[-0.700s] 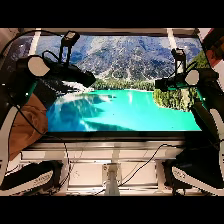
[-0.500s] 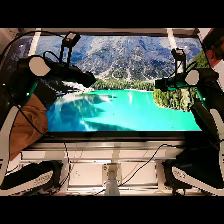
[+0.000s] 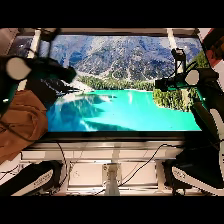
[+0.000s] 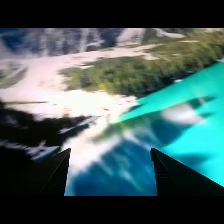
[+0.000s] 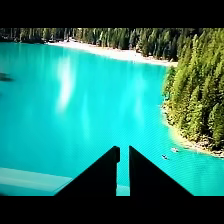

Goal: Fold the clothes and pants, and hang the long-sleeved shirts on hangers.

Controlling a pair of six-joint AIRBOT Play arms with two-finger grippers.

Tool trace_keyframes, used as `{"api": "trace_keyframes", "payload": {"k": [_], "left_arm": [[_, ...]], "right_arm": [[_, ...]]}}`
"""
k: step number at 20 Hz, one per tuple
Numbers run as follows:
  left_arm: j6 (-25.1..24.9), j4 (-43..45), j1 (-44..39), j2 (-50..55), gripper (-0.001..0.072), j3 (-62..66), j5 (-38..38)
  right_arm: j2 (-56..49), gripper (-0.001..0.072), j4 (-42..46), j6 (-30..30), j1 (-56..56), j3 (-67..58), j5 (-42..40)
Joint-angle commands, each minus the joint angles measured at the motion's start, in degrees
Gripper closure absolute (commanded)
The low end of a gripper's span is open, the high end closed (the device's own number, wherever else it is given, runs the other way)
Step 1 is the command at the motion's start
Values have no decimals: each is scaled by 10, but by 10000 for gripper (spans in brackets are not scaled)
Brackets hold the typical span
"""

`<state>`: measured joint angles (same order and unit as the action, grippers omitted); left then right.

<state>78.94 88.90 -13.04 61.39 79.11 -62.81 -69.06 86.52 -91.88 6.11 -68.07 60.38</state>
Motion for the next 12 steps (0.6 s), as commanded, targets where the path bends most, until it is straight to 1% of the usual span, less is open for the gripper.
{"api": "trace_keyframes", "payload": {"k": [1,3,4,6,8,10,12], "left_arm": [[66,153,86,-73,131,0,-27],[71,155,175,-108,131,-5,-23],[82,154,224,-123,131,-16,-24],[115,154,329,-145,131,-60,-23],[161,142,413,-147,130,-114,-24],[164,117,473,-142,131,-174,-22],[163,115,501,-129,131,-217,-7]], "right_arm": [[0,608,0,0,0,0,0],[0,608,0,0,0,0,0],[0,608,0,0,0,0,0],[0,608,0,0,0,0,0],[0,608,0,0,0,0,0],[0,608,0,0,0,0,0],[0,608,0,0,0,0,0]]}}
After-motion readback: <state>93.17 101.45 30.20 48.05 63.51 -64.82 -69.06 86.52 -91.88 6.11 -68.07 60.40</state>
